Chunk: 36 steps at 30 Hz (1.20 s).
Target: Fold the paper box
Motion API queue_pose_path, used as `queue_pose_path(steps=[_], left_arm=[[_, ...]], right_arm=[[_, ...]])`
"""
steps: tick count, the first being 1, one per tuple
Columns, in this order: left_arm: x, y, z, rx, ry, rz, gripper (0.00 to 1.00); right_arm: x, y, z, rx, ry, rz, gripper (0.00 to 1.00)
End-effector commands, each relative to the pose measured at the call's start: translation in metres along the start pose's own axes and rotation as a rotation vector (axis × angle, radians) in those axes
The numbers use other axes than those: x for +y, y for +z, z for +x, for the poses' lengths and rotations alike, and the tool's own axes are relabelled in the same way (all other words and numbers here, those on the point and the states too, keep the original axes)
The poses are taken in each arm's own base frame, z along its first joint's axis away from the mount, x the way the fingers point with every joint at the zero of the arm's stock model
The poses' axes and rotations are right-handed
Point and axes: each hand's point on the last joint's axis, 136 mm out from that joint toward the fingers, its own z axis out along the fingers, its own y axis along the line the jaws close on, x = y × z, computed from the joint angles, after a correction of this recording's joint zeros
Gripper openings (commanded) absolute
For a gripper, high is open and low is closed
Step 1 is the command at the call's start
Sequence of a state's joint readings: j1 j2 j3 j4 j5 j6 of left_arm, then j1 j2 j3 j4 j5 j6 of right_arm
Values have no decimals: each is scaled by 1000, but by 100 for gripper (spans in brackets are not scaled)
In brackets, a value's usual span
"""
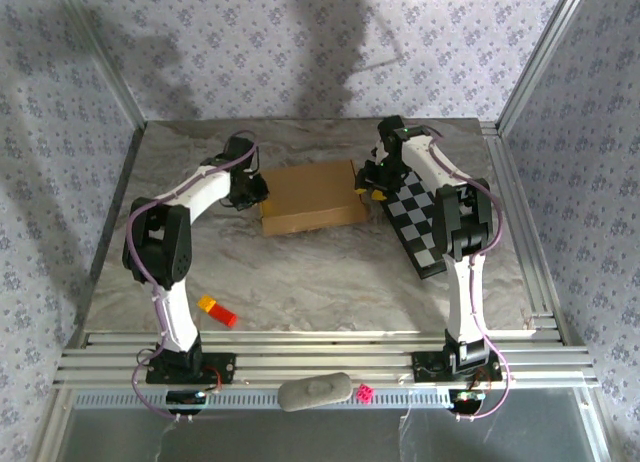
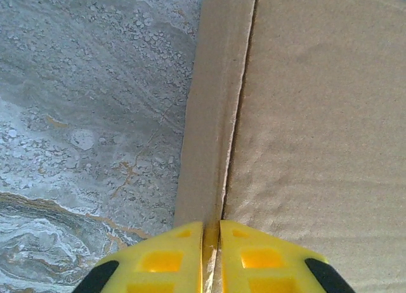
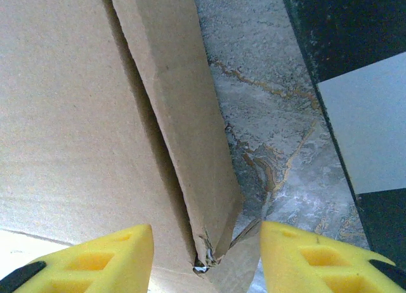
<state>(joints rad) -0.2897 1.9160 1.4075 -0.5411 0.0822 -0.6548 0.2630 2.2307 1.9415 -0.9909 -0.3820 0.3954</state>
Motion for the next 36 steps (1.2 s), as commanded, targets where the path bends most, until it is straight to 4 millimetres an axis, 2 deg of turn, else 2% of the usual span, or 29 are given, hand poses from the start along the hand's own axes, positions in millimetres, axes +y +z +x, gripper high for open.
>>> queue_pose_path(steps=[1,8,12,18,22,26,30,36], left_arm=[[19,3,13,27,9,-62,11],[24,0,19,32,14,-70,1],[25,-3,21,36,19,-73,0],[25,-3,22,45,23,-73,0],[24,-3,23,51,27,-74,0],[23,-2,23,57,33,-76,0],[23,-4,22,57,37,-78,0],[23,-3,23,64,35,-77,0]], right_arm=[[4,-15,2,-15,2,-14,49],[1,-19,2,-25,4,-4,48],[5,-30,6,-71,-14,-23,48],[11,-43,31,-139,-46,-107,49],[8,-32,41,-115,-50,-118,43],[6,-17,37,-92,-60,-119,35],[13,-13,27,-96,-101,-115,35],[19,-1,30,-57,-156,-86,34]])
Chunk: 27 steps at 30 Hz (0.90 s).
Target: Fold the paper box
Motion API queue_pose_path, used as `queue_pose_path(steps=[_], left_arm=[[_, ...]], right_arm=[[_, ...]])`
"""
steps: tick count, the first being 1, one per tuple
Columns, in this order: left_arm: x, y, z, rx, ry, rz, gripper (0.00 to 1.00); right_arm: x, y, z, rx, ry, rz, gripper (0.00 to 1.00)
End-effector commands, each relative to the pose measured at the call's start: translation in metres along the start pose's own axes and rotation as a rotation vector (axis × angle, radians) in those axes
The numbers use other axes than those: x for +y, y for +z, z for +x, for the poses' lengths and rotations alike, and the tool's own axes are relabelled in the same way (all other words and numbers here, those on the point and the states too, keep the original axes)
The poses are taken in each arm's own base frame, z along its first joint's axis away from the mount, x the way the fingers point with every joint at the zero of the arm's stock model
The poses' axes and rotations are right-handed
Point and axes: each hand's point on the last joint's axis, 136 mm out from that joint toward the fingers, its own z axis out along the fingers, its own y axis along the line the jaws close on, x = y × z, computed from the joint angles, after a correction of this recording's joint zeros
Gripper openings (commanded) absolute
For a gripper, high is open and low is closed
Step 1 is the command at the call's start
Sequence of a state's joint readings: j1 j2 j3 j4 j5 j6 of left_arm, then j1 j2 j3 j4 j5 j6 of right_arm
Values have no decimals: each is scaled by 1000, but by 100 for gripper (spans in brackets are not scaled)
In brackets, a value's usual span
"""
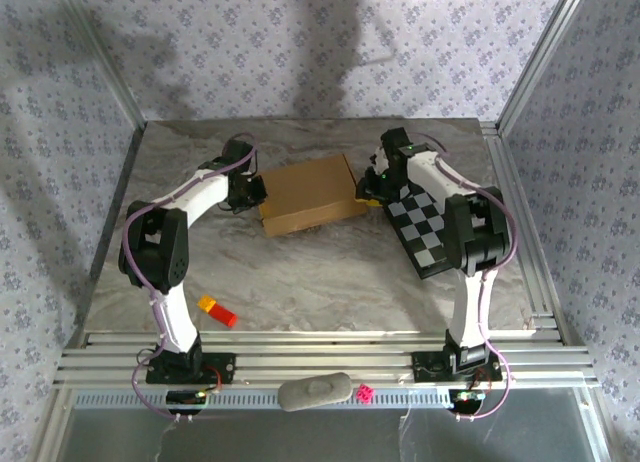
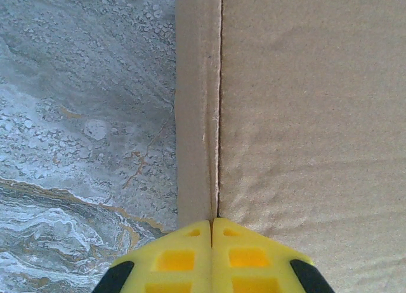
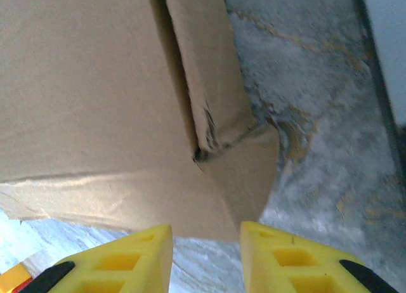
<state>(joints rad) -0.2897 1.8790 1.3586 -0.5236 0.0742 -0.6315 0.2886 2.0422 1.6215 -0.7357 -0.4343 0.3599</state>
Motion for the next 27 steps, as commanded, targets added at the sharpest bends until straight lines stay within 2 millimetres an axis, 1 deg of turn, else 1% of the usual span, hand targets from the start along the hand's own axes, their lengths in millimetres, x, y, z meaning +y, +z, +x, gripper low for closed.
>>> queue_pose_path(steps=[1,6,11,13,16,17,19,24,27], left_arm=[[17,3,19,76,11,-74,0],[18,4,20,82,11,-77,0],[18,4,20,84,12,-78,0],[18,3,19,82,16,-78,0],[18,4,19,84,18,-79,0],[18,4,20,88,19,-79,0],[18,5,20,87,19,-80,0],[18,6,20,92,19,-82,0],[18,6,20,96,21,-82,0]], right_arm=[[7,2,3,24,-48,5,33],[3,7,6,38,-44,29,30],[-1,0,6,23,-66,81,28],[-4,-7,6,-4,-80,117,28],[-5,-19,4,-56,-106,139,40],[-5,-19,4,-61,-112,135,44],[-4,-15,4,-41,-111,115,46],[5,5,3,10,-117,62,47],[8,10,0,21,-115,49,43]])
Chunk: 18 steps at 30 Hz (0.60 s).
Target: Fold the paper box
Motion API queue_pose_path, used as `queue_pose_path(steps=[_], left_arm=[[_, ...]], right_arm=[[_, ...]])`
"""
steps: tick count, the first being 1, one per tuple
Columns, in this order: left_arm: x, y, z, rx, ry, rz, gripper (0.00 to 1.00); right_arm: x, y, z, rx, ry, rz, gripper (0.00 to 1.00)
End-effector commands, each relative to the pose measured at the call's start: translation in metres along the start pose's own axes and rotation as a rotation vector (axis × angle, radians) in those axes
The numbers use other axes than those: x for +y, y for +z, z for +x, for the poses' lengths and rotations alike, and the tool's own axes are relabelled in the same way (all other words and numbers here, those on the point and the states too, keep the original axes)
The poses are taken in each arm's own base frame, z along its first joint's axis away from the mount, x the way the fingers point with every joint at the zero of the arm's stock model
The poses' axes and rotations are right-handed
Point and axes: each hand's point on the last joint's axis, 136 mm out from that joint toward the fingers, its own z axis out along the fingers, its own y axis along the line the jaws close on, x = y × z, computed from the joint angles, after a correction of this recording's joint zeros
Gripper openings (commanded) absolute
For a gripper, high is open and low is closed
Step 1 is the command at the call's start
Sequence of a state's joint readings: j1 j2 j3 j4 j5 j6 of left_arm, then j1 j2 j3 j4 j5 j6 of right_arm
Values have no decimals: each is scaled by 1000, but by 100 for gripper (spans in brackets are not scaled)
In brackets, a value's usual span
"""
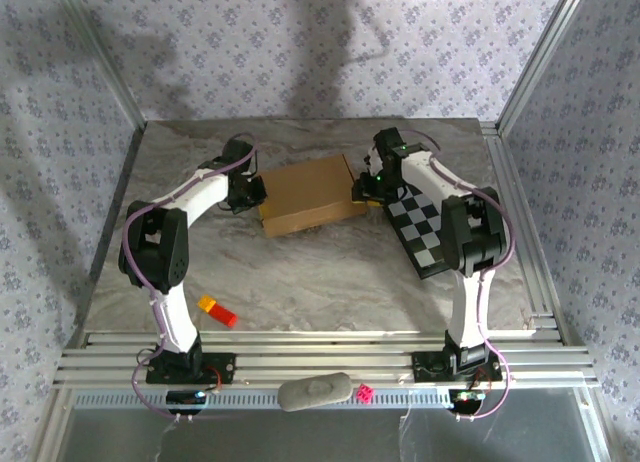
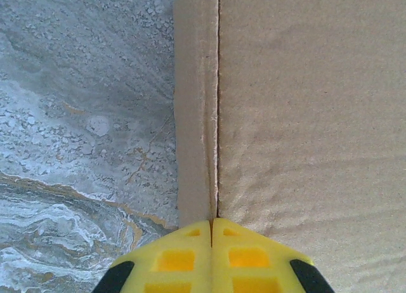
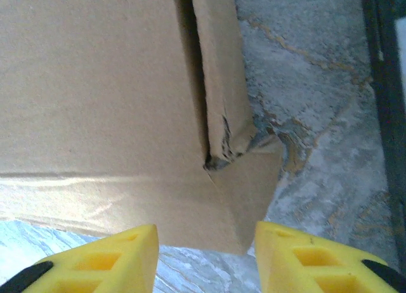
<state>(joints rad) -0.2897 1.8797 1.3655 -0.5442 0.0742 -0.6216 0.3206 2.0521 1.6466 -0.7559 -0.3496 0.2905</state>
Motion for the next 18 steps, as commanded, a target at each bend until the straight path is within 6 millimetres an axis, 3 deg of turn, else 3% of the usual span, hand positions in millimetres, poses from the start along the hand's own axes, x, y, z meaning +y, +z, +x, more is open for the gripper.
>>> queue_pose_path(steps=[1,9,13,18], left_arm=[[16,7,18,84,11,-73,0],[15,8,17,87,13,-71,0],[15,9,17,88,13,-73,0],[15,8,17,88,14,-72,0]], right_arm=[[9,7,-2,29,-19,-31,42],[7,9,1,37,-23,-9,36],[1,2,3,9,-32,22,45],[0,9,7,22,-28,6,49]])
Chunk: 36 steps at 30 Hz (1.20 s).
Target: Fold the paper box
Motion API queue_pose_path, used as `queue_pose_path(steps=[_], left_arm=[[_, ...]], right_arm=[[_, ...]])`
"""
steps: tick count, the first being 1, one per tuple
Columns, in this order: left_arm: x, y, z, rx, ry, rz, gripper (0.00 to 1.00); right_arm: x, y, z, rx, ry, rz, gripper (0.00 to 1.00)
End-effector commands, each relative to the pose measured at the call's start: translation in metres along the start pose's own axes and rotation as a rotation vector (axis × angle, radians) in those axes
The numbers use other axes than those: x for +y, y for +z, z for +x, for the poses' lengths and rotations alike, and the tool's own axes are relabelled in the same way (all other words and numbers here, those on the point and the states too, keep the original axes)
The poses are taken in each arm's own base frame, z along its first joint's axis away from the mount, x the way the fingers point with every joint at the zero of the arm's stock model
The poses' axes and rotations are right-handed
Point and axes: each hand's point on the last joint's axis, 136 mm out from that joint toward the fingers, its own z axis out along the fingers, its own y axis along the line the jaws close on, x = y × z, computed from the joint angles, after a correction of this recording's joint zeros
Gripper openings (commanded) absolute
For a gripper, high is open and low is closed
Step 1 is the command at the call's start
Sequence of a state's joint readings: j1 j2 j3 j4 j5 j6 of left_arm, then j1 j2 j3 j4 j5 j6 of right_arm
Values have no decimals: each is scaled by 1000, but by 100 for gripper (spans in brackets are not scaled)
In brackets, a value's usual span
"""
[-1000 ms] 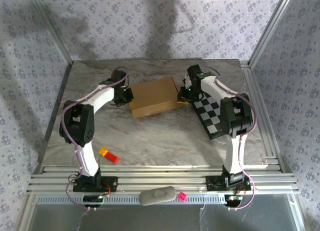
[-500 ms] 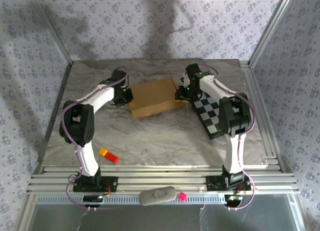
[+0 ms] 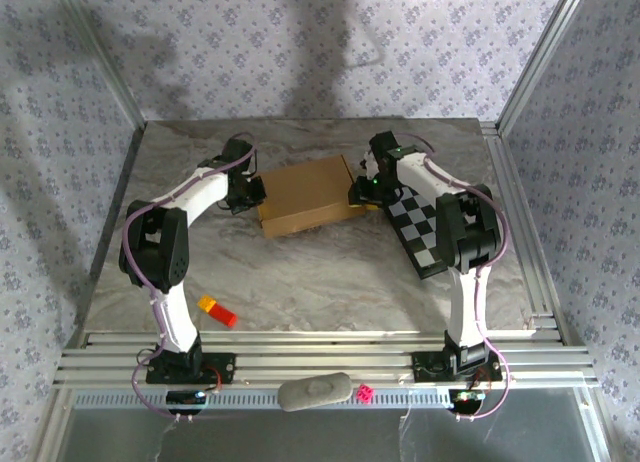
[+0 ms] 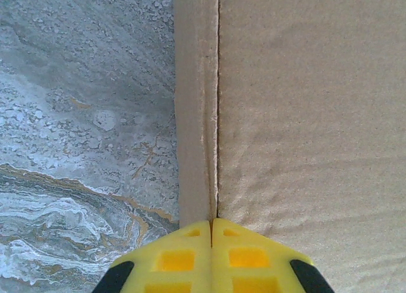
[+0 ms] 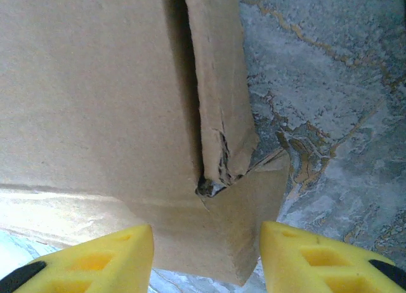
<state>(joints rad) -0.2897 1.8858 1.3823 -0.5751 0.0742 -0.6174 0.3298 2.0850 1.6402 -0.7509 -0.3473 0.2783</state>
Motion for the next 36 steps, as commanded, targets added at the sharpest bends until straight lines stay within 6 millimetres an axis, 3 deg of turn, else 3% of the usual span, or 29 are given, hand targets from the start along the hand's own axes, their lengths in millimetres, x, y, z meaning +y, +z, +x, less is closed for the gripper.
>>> queue_pose_path(steps=[1,6,12,22,31,33,36], left_arm=[[13,10,16,74,12,-60,0],[13,10,15,74,13,-62,0],[14,9,16,75,12,-63,0],[14,11,15,78,19,-68,0],[14,7,14,77,18,-67,0],[7,-6,8,52,5,-42,15],[15,-36,5,19,-31,-97,33]], right_arm=[[5,-5,0,-10,-18,-13,49],[17,-3,-6,-8,-21,-53,42],[16,-2,-5,-2,-14,-43,36],[-4,1,-3,-20,-22,52,28],[-18,-5,-8,-75,-32,88,27],[-18,-5,-8,-74,-33,81,27],[-16,-7,-8,-74,-31,75,27]])
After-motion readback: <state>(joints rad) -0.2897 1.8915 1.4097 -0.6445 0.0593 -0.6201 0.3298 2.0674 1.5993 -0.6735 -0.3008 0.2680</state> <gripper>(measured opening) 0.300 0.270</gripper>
